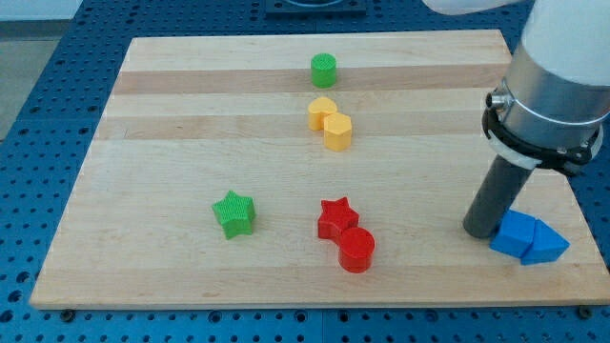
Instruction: Move the yellow hexagon to the top of the green star
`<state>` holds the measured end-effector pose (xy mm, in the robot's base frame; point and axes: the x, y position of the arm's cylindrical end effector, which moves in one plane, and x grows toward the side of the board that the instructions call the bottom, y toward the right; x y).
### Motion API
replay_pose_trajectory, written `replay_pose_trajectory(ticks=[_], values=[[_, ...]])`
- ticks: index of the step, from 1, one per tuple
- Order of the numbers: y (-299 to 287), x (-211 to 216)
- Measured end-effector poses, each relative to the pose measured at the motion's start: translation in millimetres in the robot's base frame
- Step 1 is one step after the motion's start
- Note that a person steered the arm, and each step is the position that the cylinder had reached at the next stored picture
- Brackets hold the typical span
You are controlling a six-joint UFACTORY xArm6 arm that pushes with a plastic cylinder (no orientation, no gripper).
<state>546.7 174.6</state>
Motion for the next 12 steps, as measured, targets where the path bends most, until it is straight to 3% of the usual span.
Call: replay_pose_trajectory(ticks=[2,5,8,12], values=[[-8,-57],[-51,-44],[-95,-142],[-235,-140]])
